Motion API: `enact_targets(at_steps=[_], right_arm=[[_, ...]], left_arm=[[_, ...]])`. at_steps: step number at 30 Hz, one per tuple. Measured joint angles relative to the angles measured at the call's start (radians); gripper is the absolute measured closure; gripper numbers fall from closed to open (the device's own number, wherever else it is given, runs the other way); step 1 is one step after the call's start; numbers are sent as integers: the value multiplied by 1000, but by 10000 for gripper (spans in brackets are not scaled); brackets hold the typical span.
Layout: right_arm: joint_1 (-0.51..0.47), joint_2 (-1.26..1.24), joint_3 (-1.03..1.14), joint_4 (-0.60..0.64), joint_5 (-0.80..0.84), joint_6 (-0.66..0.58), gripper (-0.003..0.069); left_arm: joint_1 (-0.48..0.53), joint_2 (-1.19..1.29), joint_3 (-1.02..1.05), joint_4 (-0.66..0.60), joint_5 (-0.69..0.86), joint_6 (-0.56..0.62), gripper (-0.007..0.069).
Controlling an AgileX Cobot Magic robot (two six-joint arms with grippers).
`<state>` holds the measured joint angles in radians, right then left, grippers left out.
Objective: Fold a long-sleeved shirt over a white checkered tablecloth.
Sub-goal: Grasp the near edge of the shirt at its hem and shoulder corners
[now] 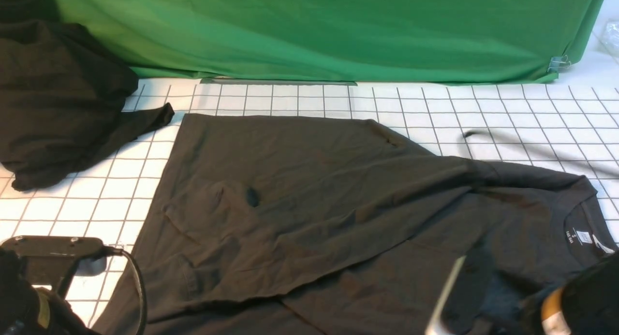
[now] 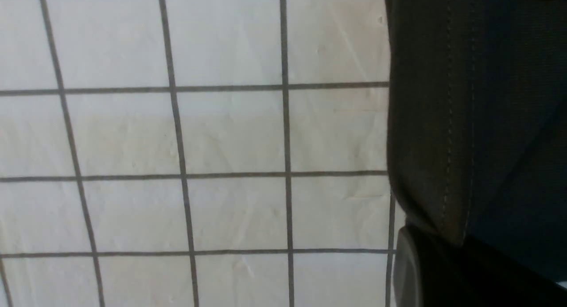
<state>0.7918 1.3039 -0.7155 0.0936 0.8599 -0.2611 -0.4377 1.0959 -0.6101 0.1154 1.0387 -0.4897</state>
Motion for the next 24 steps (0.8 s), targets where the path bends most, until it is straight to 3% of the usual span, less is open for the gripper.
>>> enact_targets(at_steps=[3,5,10,14,16,17,20,22,24], right_arm=[[28,67,0,-12,-48,6,123],[33,114,0,-27,-75,8,115],[33,195,0,-72,-102,28,126],[33,266,0,-101,-115,35,179],[33,285,-3,-115,-117,44,244],[34,292,-8,-133,-118,56,344],[34,295,-11,-160,-119,58,525],[34,293,-12,-161,-104,61,603],[35,276,-11,-127,-54,84,632]], left_arm=[[0,0,0,2,0,0,602],[0,0,0,2,0,0,602],[0,0,0,4,-1,0,602],[0,0,0,5,-8,1,602],[0,0,0,5,-10,2,602],[0,0,0,5,-11,2,602],[0,-7,1,0,-11,12,602],[0,-20,1,-20,-1,38,602],[0,-68,1,-68,42,73,602]])
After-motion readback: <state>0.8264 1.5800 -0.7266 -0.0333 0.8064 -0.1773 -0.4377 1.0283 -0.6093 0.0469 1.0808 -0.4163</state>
